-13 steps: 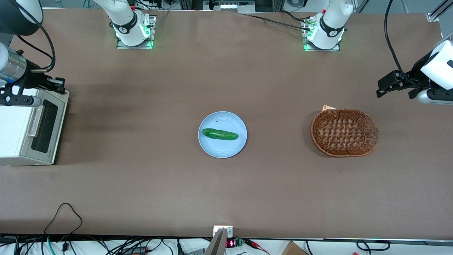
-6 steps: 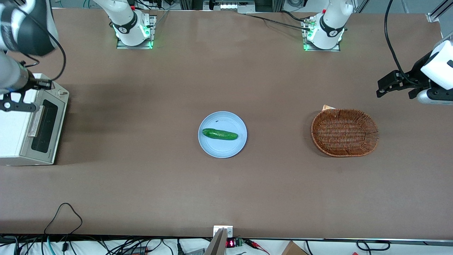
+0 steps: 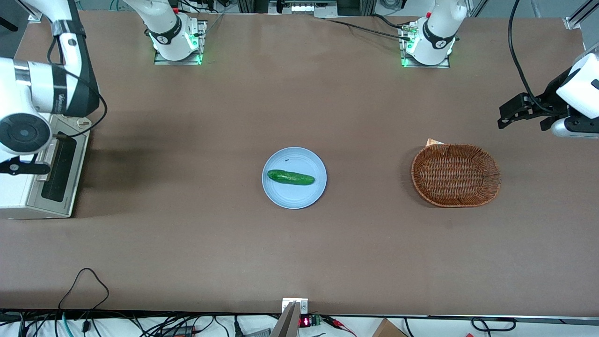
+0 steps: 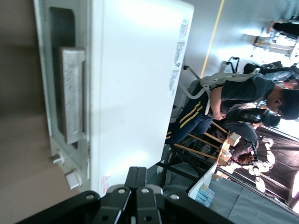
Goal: Open oven door with right arm only
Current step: 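Move the right gripper down to the toaster oven's silver door handle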
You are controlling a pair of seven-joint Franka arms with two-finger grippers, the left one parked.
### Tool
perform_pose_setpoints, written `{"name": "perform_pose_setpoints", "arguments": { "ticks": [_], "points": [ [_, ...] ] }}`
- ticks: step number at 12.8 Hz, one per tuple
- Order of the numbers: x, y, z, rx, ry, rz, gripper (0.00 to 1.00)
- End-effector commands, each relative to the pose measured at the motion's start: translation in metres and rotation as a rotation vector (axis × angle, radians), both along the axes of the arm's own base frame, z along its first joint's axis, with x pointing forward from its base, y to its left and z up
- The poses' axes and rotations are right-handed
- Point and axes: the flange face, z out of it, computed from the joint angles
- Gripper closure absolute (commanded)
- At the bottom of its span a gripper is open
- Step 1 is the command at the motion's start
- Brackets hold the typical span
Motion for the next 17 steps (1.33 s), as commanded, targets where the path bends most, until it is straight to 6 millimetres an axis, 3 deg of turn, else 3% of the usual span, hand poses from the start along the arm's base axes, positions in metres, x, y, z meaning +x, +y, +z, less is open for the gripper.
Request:
{"name": "perform_pose_setpoints", "arguments": {
  "ticks": [1, 4, 6, 12, 17],
  "points": [
    [0.016, 0.002, -0.028, -0.109, -0.100, -0.029, 0.99],
    [0.027, 0.010, -0.069, -0.218, -0.207, -0.059, 0.99],
    [0.030, 0.013, -0.086, -0.223, -0.236, -0.066, 0.99],
    [0.028, 0.018, -0.114, -0.231, -0.296, -0.094, 0.99],
    [0.025, 0.013, -0.120, -0.235, -0.293, -0.105, 0.99]
  ]
}}
